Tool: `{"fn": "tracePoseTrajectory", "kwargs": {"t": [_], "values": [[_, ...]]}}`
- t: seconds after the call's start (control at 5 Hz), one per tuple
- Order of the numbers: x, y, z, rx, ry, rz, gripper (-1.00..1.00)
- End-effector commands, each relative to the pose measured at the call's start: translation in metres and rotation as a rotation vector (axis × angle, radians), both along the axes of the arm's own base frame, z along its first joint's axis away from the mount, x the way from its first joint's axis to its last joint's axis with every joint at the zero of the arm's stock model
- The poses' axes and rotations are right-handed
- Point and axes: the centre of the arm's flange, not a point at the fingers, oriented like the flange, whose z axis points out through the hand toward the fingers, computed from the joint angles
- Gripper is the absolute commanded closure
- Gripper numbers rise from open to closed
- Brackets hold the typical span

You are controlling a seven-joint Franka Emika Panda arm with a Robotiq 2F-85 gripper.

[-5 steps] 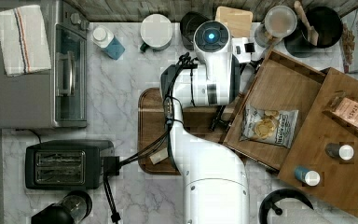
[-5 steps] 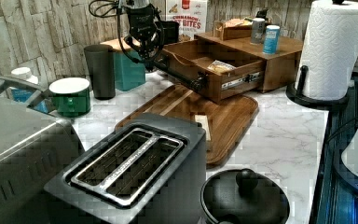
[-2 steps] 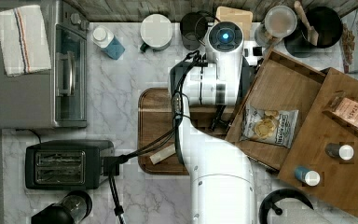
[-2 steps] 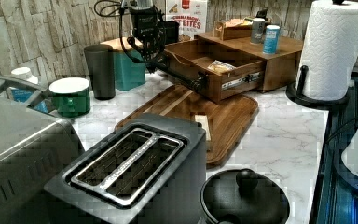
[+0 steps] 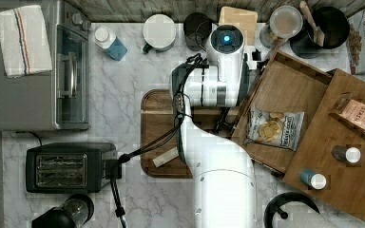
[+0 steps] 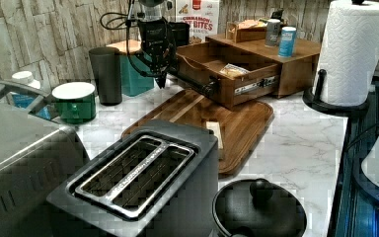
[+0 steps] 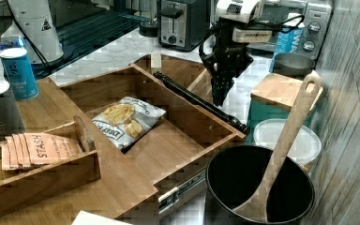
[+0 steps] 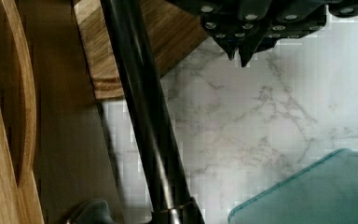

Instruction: Close the drawer.

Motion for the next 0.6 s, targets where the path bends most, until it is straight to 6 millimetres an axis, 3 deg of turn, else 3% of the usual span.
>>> {"fn": "tracePoseTrajectory", "kwargs": {"t": [0.2,0.6], "values": [[-0.01,-0.054,0.065,-0.03,-0.075,0.123,1.0],[-0.043,-0.123,0.065,-0.002,-0.049,0.191,1.0]]}}
